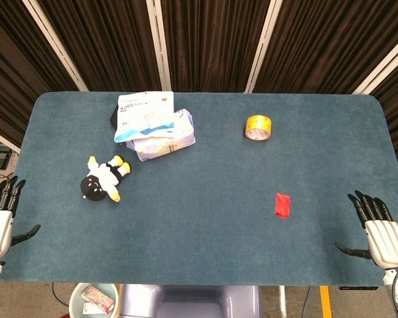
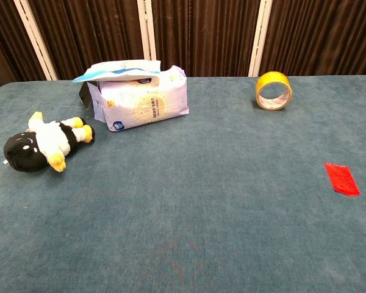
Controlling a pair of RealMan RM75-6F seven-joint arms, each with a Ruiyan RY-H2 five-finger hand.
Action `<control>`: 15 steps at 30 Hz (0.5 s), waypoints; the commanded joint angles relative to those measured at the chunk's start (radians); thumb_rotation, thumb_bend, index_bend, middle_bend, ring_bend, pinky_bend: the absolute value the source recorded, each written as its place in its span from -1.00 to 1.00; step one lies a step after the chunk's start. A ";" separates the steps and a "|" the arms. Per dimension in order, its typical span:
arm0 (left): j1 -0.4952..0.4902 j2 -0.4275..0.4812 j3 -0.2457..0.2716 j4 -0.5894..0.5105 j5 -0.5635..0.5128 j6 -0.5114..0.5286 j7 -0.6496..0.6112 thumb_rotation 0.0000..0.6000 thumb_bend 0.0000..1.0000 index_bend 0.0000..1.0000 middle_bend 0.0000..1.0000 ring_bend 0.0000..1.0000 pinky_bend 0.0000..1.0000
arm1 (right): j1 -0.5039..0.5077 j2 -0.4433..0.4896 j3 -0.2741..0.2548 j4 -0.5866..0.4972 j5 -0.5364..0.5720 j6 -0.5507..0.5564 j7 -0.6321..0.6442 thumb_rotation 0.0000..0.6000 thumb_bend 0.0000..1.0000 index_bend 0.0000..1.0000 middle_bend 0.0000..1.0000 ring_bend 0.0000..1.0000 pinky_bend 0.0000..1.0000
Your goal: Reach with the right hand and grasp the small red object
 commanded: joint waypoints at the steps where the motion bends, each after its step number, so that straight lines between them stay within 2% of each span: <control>1: -0.001 -0.002 0.002 0.002 0.003 -0.002 0.002 1.00 -0.90 -1.00 -1.00 -1.00 -1.00 | -0.001 0.000 0.000 0.000 -0.003 0.003 0.000 1.00 -0.96 -1.00 -1.00 -1.00 -1.00; 10: -0.003 -0.002 0.024 -0.011 0.049 0.006 -0.019 1.00 -0.90 -1.00 -1.00 -1.00 -1.00 | -0.006 -0.011 0.002 0.009 -0.017 0.027 -0.002 1.00 -0.96 -0.99 -1.00 -1.00 -1.00; 13: 0.001 0.005 0.033 -0.019 0.068 0.015 -0.033 1.00 -0.90 -1.00 -1.00 -1.00 -1.00 | -0.015 -0.029 0.013 0.023 -0.022 0.063 0.003 1.00 -0.96 -0.72 -1.00 -1.00 -1.00; 15: 0.000 0.006 0.034 -0.019 0.071 0.016 -0.032 1.00 -0.90 -1.00 -1.00 -1.00 -1.00 | -0.017 -0.047 0.025 0.039 -0.025 0.086 0.016 1.00 -0.93 -0.45 -1.00 -1.00 -1.00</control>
